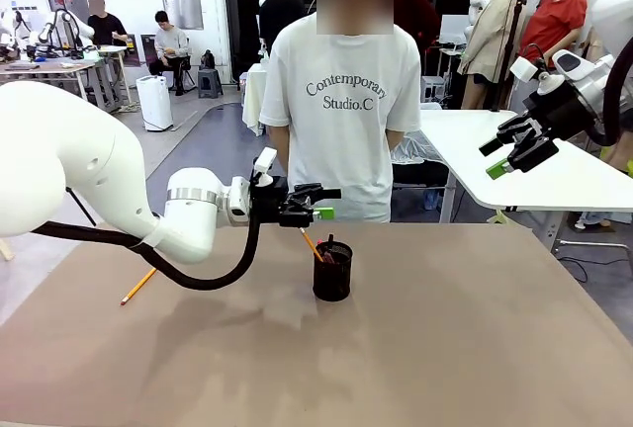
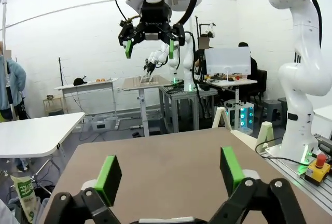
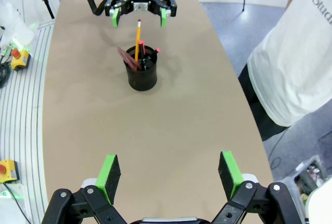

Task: Place the pens into the pen holder.
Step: Pick up a writing instrument from the table and place it into the Pen holder.

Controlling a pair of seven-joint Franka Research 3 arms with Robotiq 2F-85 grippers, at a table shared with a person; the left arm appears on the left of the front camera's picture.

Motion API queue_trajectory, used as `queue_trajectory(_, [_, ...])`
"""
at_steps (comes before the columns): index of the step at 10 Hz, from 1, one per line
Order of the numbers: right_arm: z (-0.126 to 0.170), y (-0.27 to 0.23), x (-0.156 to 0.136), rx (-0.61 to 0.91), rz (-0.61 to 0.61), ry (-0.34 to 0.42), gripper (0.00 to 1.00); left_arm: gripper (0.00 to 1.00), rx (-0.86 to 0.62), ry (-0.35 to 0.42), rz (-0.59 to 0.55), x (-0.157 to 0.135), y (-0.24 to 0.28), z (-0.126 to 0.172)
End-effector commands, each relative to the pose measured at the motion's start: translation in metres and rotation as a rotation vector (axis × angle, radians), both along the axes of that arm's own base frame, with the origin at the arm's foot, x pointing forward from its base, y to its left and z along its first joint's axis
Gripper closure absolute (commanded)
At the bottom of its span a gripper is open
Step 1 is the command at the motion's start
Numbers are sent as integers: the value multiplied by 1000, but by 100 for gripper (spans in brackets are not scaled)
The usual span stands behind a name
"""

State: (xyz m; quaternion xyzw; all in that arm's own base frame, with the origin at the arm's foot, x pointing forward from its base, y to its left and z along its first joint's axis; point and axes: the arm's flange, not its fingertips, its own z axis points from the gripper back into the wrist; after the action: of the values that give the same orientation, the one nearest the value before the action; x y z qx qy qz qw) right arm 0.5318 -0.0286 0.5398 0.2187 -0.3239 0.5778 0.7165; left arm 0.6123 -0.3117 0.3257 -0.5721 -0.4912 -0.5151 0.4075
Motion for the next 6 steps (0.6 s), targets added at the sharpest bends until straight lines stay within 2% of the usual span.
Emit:
queue_trajectory(1, [3, 2, -3, -11, -14, 18, 0, 0, -22, 5, 6, 0, 0, 1])
queue_trajectory(6, [3, 2, -3, -11, -14, 18, 0, 0, -22, 5, 6, 0, 0, 1])
